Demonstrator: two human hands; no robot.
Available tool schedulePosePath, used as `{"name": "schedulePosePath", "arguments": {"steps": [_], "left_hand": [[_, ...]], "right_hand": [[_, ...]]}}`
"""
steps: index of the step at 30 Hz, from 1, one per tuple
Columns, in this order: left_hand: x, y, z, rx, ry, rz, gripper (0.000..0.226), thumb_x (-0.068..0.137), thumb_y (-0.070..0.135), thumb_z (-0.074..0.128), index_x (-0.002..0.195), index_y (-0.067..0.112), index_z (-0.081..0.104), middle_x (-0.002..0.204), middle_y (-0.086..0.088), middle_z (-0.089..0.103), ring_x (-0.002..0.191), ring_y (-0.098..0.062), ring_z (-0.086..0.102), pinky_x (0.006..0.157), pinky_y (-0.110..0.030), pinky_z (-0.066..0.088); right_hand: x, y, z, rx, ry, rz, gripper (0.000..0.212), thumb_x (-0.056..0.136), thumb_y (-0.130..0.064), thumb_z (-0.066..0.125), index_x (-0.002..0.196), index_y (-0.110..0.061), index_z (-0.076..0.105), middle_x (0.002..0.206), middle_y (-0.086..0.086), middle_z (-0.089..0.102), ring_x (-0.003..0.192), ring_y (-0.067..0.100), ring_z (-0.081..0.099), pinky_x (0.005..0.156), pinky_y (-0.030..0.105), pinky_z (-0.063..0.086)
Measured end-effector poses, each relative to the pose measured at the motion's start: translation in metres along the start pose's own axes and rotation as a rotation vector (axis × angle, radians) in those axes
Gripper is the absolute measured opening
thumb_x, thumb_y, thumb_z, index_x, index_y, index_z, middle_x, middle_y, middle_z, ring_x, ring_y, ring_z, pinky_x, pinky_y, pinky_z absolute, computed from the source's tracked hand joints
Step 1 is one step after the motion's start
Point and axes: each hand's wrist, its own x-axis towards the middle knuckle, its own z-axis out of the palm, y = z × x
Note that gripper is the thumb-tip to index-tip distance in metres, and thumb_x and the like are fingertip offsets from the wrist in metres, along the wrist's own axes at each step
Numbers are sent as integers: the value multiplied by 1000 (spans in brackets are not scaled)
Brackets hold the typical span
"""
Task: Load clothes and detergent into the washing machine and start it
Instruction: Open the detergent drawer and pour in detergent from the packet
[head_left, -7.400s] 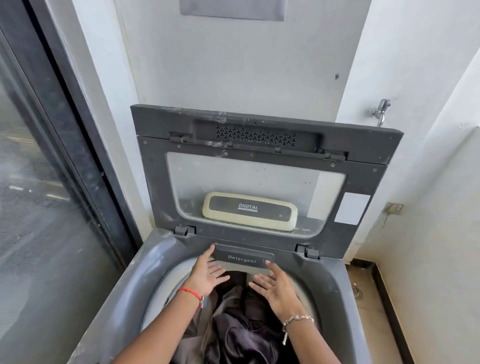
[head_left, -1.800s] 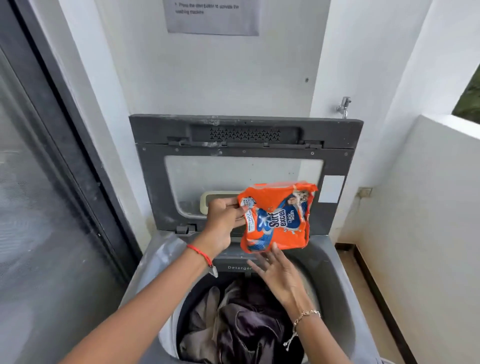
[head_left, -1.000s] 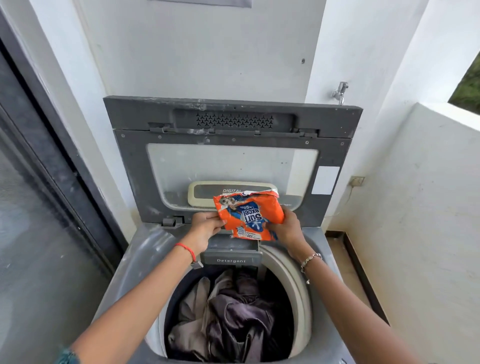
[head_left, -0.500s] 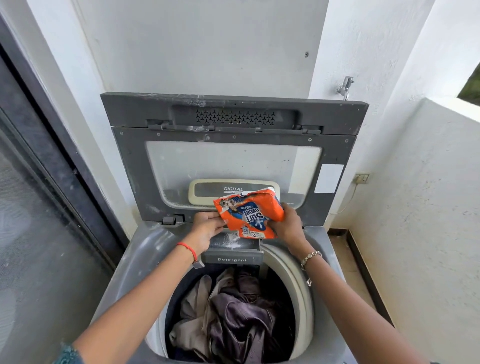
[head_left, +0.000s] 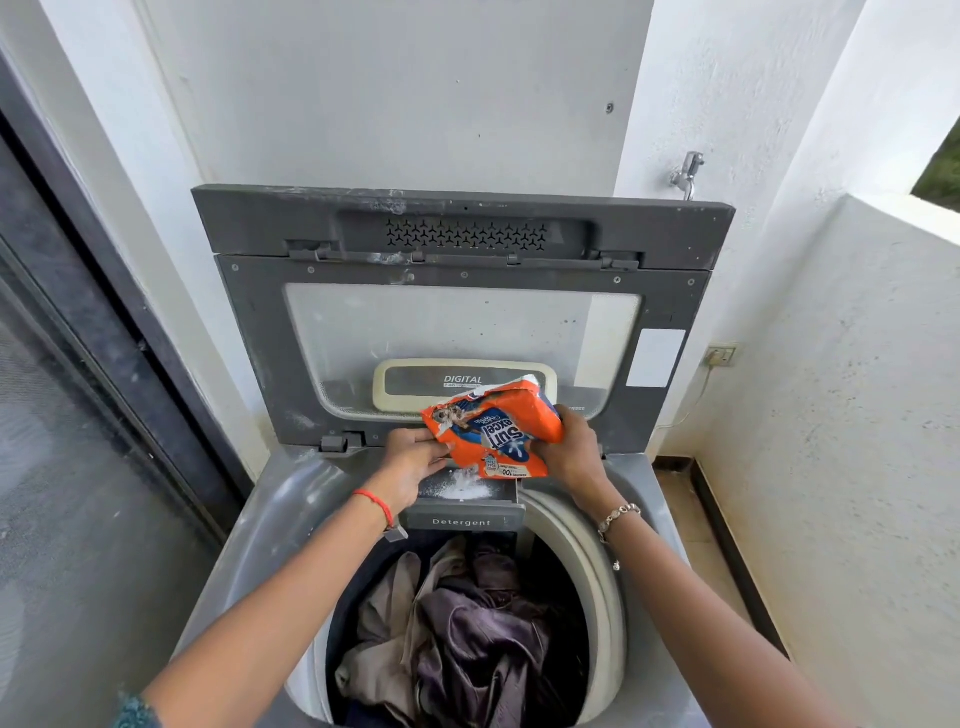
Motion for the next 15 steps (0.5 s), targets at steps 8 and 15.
{"name": "schedulePosePath", "arguments": {"steps": [8, 15], "left_hand": [[0, 1, -2, 12, 5, -12, 29, 86, -12, 52, 115, -12, 55, 121, -28, 58, 103, -34, 59, 85, -31, 47], [-4, 3, -2, 15, -18, 0, 26, 86, -8, 55, 112, -9, 57, 115, -24, 61, 78, -20, 60, 77, -29, 51]], "right_hand": [[2, 5, 2, 58, -24, 3, 31, 77, 0, 61, 106, -8, 55, 102, 13, 66, 88, 27, 64, 76, 39, 55], [-2, 10, -1, 194, -48, 35, 33, 78, 4, 62, 108, -6, 53, 99, 11, 64, 86, 25, 63, 68, 32, 56]]}}
